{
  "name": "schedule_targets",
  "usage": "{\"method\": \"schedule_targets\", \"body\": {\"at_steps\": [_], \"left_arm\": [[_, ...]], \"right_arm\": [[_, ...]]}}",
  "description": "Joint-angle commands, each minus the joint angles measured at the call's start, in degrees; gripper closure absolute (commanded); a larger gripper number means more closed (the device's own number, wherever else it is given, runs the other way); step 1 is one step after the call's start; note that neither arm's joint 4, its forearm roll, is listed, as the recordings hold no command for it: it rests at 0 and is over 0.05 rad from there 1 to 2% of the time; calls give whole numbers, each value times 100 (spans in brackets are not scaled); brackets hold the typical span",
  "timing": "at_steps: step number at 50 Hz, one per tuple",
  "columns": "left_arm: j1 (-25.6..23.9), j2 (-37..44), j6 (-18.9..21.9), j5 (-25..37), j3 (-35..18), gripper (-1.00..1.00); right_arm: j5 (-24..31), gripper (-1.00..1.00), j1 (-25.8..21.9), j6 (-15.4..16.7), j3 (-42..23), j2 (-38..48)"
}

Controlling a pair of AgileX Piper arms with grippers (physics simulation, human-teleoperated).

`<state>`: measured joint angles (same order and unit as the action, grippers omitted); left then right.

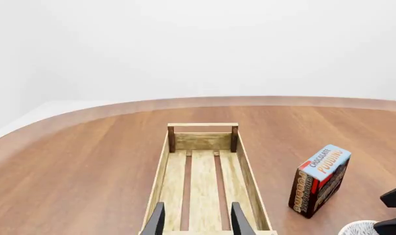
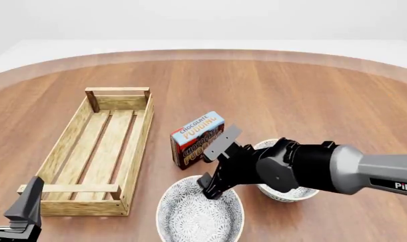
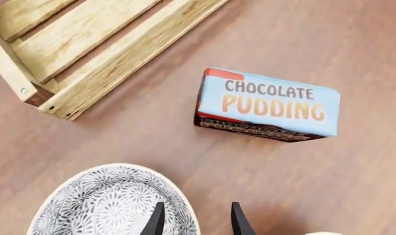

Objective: Stack the left bowl on the right bowl and place them in the tray.

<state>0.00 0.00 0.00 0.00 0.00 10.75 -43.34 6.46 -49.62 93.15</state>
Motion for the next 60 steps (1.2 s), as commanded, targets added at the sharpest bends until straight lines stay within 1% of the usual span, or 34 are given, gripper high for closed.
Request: {"method": "schedule_targets", "body": {"at_steps": [1, 27, 43, 44, 49, 54, 56, 60], "left_arm": [[0, 0, 0, 0, 0, -100], [0, 0, 0, 0, 0, -100], [0, 0, 0, 0, 0, -100], [0, 0, 0, 0, 0, -100], [0, 0, 0, 0, 0, -100], [0, 0, 0, 0, 0, -100], [0, 0, 0, 0, 0, -100], [0, 0, 0, 0, 0, -100]], "right_arm": [[-146, -100, -88, -94, 88, 223], [-392, -100, -183, -304, 215, 502], [-539, -100, -208, -340, 273, 654], [-529, 100, -183, -306, 271, 624], [-403, 100, -135, -231, 223, 458], [-398, 100, -119, -198, 225, 405], [-418, 100, -71, -125, 242, 400], [-342, 100, -159, -34, 282, 218]]}}
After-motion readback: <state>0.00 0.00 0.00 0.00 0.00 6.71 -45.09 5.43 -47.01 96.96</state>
